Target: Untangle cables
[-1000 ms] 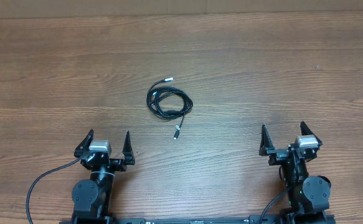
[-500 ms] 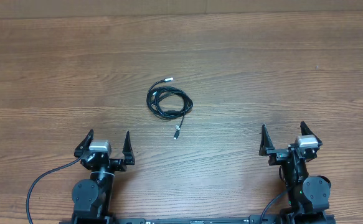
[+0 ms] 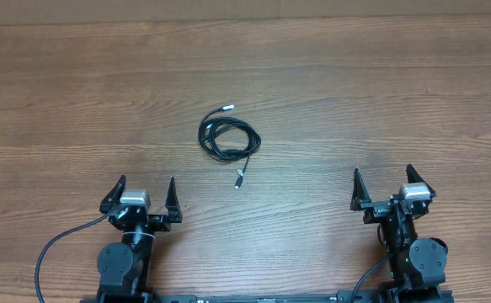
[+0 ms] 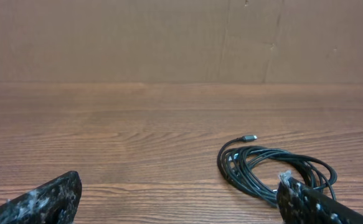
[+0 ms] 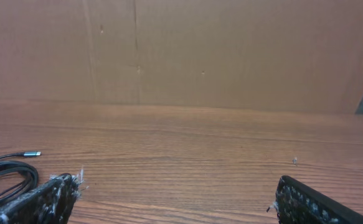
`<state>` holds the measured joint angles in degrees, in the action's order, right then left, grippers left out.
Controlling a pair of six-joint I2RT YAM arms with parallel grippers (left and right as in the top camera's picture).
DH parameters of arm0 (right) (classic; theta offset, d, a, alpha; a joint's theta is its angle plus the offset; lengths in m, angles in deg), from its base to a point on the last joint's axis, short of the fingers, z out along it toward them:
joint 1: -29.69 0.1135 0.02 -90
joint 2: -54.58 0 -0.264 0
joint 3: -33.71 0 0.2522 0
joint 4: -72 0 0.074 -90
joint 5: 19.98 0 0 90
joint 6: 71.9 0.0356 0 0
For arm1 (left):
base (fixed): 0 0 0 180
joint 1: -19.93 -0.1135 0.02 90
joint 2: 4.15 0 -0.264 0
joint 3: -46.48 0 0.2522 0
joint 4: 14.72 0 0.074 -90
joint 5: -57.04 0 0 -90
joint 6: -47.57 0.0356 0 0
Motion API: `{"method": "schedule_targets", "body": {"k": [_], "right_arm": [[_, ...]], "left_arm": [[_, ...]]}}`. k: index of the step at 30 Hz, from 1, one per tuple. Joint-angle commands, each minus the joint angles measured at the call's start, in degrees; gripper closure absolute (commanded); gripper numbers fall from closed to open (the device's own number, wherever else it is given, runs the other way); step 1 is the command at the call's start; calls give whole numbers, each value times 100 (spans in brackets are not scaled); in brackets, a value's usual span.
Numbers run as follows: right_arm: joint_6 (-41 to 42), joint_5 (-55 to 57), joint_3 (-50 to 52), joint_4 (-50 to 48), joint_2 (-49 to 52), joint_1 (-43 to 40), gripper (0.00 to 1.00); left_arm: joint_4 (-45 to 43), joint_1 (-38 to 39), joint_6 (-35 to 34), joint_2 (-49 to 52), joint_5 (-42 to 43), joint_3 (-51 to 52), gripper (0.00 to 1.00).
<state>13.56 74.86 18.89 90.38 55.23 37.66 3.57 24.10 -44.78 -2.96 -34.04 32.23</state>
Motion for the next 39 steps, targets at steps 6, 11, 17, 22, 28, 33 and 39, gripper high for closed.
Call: {"method": "schedule_targets", "body": {"k": [6,11,17,22,28,33,39], "right_arm": [[-24,-2,61,-24,-48,28,0],[-24,-2,59,-24,-48,28,0],[-24,-2,61,-22,-48,28,0],[-24,-2,61,-26,-48,28,0],[37,-306,-81,-85,-48,28,0],[37,-981,-684,57,-48,28,0],[39,-1270,-1744,962,-48,28,0]], "left_arm": [[-20,35,133,26,-83,15,0],[-48,35,133,26,-208,17,0],[-37,35,162,26,-208,15,1],[-66,35,367,26,-210,17,1],[-466,35,302,26,-63,-389,1],[507,35,302,28,208,-1860,0],[2151,37,313,291,564,-3860,0]]}}
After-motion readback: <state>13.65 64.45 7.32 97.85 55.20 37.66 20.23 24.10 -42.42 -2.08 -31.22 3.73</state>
